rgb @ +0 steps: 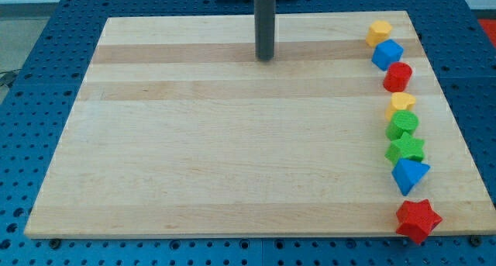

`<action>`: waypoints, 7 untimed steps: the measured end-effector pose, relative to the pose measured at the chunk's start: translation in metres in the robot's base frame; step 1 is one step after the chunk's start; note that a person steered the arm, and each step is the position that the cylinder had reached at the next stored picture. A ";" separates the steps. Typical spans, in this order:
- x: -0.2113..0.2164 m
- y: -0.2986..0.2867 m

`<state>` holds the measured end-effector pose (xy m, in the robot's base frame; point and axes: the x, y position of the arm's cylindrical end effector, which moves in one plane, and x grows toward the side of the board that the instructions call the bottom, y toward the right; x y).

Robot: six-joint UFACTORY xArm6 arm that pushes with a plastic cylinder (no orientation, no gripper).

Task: Point your arm above yellow hexagon

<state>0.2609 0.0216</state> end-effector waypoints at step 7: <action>-0.055 0.183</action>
